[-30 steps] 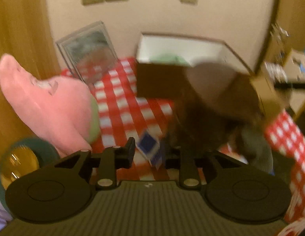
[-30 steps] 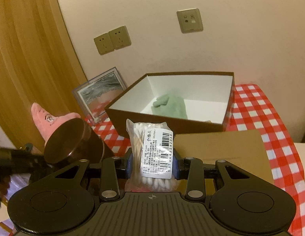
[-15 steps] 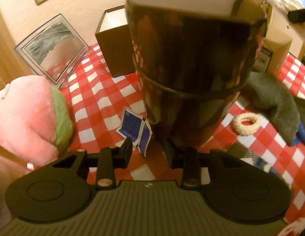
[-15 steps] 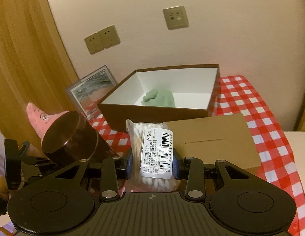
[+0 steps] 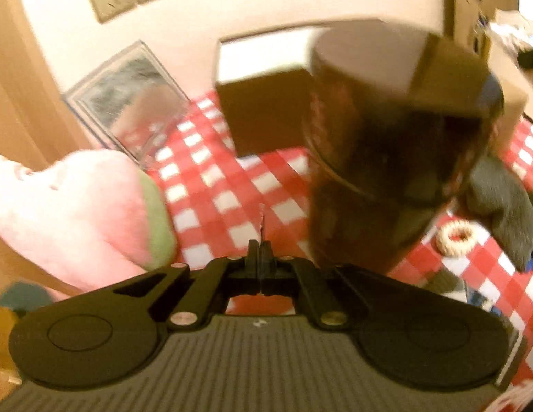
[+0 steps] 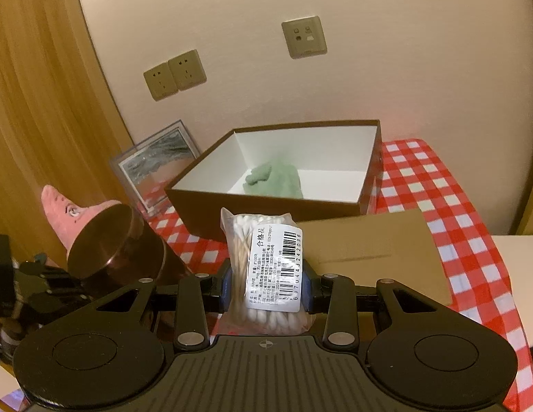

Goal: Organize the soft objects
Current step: 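Lower the swab bag into the white box with the right gripper while the left lowers the blue packet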

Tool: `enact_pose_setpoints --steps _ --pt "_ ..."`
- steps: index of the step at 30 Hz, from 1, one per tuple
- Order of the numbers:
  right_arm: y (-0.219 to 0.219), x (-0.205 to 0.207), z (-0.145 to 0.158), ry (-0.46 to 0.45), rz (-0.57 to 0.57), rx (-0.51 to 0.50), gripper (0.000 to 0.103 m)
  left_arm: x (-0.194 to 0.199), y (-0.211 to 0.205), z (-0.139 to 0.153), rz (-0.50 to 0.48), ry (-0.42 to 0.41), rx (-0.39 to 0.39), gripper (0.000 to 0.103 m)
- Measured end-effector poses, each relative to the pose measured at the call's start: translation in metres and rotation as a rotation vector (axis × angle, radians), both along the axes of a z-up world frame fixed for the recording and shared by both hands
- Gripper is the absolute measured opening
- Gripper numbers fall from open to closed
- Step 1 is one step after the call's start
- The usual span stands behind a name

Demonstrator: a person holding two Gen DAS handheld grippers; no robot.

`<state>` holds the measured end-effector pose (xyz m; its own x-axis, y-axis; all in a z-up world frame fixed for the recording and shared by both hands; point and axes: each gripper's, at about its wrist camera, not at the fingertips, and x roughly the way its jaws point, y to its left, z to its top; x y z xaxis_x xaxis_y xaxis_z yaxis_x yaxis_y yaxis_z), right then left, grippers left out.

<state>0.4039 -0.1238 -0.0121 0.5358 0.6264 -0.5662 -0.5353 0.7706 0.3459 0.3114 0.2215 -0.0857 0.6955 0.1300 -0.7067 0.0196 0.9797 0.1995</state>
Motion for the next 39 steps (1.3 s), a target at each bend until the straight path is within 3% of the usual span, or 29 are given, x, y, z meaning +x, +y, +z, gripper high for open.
enact_pose_setpoints --steps 9,18,25,31,35,37,39 --pt "0.011 0.022 0.011 -0.036 0.016 0.028 0.038 0.005 0.018 0.062 0.021 -0.148 0.030 0.002" --pt "0.028 0.055 0.026 -0.088 0.020 0.047 0.038 0.045 0.018 0.115 -0.021 -0.278 0.019 0.002" --pt "0.038 0.084 0.031 -0.113 0.008 0.046 0.038 0.086 0.009 0.138 -0.079 -0.326 0.010 0.002" --pt "0.033 0.086 0.024 -0.091 0.005 0.057 0.038 0.093 0.017 0.121 -0.018 -0.246 -0.027 0.009" --pt "0.029 0.076 0.013 -0.054 0.011 0.046 0.038 0.062 0.028 0.098 0.081 -0.193 -0.096 0.018" --pt "0.027 0.070 0.009 -0.036 0.011 0.047 0.038 0.039 0.029 0.087 0.115 -0.175 -0.120 0.028" --pt "0.026 0.065 0.006 -0.023 0.010 0.045 0.038 0.018 0.025 0.075 0.126 -0.136 -0.154 0.030"
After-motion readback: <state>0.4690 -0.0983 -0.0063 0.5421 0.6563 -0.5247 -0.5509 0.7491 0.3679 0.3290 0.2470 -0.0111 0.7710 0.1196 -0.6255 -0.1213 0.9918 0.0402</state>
